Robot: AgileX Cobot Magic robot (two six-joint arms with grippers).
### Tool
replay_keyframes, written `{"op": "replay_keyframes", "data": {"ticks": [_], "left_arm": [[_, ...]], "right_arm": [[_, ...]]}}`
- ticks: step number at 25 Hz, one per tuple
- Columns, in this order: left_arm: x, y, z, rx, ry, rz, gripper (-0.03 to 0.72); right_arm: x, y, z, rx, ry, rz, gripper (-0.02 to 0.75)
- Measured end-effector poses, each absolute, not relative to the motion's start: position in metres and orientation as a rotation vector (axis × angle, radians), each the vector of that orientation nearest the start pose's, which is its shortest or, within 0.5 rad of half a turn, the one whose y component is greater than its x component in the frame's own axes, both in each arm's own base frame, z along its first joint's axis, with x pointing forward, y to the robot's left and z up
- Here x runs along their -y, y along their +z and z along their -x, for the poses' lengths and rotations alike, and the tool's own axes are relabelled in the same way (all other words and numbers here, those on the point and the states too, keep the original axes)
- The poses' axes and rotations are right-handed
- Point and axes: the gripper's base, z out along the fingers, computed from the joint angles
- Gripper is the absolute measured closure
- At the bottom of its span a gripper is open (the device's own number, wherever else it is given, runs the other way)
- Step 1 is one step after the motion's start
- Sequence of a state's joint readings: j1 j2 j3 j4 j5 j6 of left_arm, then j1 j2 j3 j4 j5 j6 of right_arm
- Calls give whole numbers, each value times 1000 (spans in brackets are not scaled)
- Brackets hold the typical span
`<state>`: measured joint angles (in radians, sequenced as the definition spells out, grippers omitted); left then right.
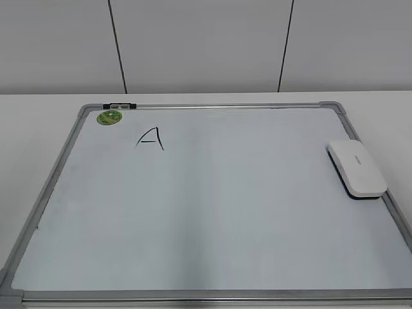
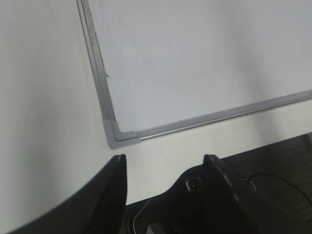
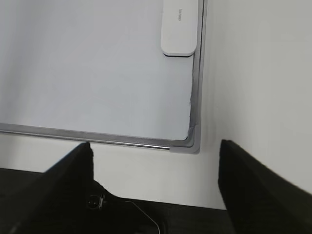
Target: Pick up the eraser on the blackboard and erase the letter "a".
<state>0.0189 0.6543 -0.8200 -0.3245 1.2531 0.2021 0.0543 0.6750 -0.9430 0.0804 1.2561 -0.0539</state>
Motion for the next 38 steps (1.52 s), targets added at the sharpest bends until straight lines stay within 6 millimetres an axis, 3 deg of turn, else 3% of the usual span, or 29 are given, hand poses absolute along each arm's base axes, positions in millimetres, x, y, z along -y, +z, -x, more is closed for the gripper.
{"op": "replay_keyframes", "data": {"ticks": [6,11,20,32,38], "left_arm": [[26,313,-52,-2473,-320,-224,329],[22,296,-35,-2426,-260,-222,331],[18,278,-37,-2378,-191,-194,332],[17,274,-40,-2358,-177,-177,328],[14,274,-41,-2366,-148,-146,211]], "right_arm": [[-8,344,-49,-2407,79,165,145],[-5,318,-34,-2378,50,163,146],[-2,270,-30,-2415,1,165,147],[-3,264,-33,-2406,16,157,148],[-3,264,-33,-2406,16,157,148]]}}
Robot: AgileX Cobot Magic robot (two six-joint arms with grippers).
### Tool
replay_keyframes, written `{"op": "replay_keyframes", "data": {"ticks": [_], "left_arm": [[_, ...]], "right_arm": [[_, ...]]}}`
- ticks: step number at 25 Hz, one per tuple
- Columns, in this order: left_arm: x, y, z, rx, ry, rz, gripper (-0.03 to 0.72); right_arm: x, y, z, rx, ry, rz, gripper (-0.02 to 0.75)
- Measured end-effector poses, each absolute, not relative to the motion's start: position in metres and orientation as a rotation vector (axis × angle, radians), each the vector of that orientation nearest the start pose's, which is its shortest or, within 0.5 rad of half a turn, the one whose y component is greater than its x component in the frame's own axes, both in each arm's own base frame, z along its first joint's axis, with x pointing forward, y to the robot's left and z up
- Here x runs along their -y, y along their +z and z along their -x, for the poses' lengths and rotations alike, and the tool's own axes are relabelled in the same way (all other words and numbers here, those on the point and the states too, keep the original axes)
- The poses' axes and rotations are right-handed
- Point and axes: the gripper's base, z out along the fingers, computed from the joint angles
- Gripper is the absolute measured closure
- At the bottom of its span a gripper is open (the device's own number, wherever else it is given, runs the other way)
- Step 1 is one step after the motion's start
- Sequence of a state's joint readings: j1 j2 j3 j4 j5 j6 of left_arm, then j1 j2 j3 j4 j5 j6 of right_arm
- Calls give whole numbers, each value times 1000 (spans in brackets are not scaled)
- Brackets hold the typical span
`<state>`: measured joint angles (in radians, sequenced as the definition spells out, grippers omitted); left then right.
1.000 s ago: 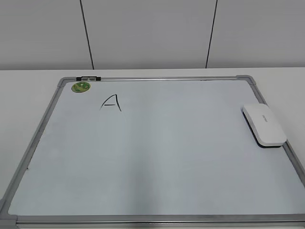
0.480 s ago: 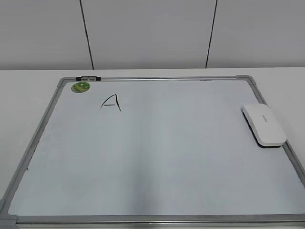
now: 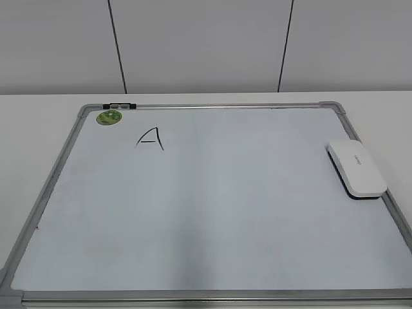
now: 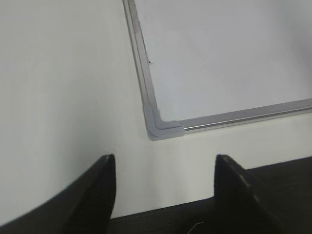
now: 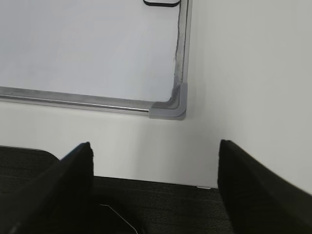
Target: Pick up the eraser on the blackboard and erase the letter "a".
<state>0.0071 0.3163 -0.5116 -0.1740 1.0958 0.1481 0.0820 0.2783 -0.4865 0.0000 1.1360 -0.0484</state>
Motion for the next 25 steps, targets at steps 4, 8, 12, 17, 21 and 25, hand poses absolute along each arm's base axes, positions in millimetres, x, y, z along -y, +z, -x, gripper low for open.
{"op": "replay_keyframes", "data": {"ticks": [4,8,12,17,21,25], "left_arm": [[11,273,-41,-2373,-116,-114,161],[9,273,-41,-2376,-102,-94,153],[8,273,-41,-2379,-85,-70,128],[7,273,-41,-2379,-81,-64,115],[7,273,-41,-2379,-82,-63,114],[7,273,-41,-2380,-83,-61,114]], "right_arm": [[-2,264,-33,-2407,6,141,148],[-1,264,-33,-2408,1,131,148],[0,264,-33,-2408,-8,102,148],[0,264,-33,-2408,-10,102,148],[0,264,-33,-2408,-10,102,148],[0,264,-33,-2407,-10,102,148]]}}
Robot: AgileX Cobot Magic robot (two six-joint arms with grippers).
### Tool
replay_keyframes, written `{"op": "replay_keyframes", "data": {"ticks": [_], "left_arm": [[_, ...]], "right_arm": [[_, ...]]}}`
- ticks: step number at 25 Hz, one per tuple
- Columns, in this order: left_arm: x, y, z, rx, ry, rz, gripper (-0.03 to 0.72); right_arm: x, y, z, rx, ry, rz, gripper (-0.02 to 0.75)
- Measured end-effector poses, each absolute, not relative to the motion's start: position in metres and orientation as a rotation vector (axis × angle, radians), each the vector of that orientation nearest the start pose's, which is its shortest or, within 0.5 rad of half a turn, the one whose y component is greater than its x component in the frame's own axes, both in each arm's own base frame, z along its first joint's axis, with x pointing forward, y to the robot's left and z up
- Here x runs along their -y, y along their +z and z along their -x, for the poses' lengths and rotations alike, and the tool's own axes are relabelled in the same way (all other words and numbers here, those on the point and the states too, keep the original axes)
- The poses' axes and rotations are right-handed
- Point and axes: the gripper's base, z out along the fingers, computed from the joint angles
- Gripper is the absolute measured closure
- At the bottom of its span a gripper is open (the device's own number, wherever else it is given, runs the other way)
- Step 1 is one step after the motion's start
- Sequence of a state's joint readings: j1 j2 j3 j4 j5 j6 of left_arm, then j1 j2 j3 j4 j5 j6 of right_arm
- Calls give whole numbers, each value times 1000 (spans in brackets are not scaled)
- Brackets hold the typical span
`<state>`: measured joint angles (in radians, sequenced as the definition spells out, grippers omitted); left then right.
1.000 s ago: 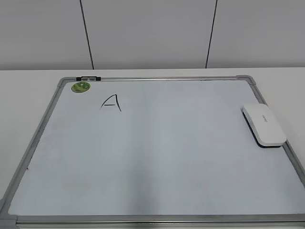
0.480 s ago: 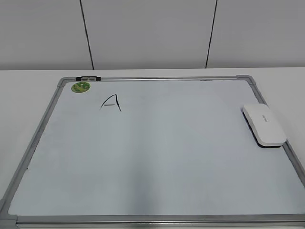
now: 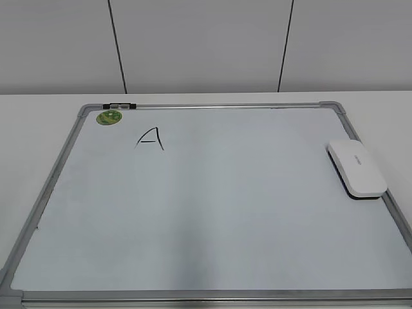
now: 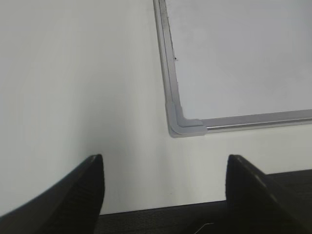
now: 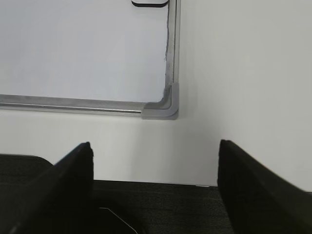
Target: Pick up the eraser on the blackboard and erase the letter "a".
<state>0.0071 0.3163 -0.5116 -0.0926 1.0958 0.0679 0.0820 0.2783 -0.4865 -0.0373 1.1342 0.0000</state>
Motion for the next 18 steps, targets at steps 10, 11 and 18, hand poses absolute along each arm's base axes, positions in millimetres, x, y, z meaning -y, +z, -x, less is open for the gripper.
{"op": "replay_keyframes", "data": {"ticks": [10,11,18], "left_arm": [[7,273,-41,-2380,-83,-61,163],[7,273,-41,-2380,-83,-61,167],[7,276,-27,-2291,-78,-64,173]], "right_arm": [[0,264,-33,-2407,-11,102,148],[0,264,-33,-2407,-11,102,148],[2,265,-29,-2380,-30,55,148]]}}
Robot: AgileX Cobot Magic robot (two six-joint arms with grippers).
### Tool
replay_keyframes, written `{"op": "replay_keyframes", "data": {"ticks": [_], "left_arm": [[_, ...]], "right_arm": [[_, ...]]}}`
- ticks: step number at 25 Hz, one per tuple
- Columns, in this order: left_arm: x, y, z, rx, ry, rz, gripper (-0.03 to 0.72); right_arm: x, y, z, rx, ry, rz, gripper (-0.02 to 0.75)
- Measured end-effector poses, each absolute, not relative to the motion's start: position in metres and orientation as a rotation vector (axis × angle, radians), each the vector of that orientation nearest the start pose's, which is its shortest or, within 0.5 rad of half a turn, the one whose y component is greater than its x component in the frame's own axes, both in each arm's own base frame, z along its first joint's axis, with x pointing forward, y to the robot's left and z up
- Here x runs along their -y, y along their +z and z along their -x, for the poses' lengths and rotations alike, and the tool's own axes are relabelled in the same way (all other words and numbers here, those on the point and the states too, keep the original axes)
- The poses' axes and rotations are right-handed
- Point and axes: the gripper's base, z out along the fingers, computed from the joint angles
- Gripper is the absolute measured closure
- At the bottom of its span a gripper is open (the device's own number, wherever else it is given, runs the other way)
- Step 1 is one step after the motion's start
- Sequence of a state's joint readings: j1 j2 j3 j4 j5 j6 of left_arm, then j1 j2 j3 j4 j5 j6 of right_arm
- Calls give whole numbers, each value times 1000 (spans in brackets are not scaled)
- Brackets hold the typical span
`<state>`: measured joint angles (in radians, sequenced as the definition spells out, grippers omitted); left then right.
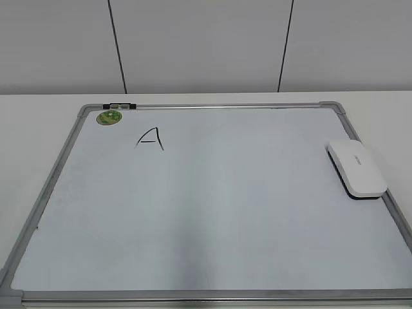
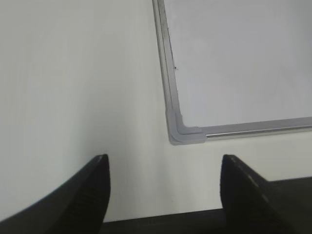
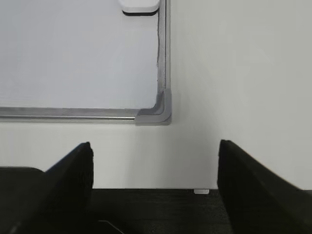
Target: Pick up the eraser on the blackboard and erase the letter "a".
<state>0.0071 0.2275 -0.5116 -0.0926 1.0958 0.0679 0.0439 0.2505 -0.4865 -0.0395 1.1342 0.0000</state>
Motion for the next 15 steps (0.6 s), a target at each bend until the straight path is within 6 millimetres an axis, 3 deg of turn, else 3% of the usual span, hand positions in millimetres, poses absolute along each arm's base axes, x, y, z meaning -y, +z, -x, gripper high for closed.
{"op": "replay_keyframes", "data": {"ticks": [8,15], "left_arm": [[7,278,-2,-2125,-68,-67,173],[7,278,6,-2076,-64,-69,174]], "right_arm": [[3,267,-12,-2261,-45,9,148],[3,268,1,-2173,-44,7,148]]}}
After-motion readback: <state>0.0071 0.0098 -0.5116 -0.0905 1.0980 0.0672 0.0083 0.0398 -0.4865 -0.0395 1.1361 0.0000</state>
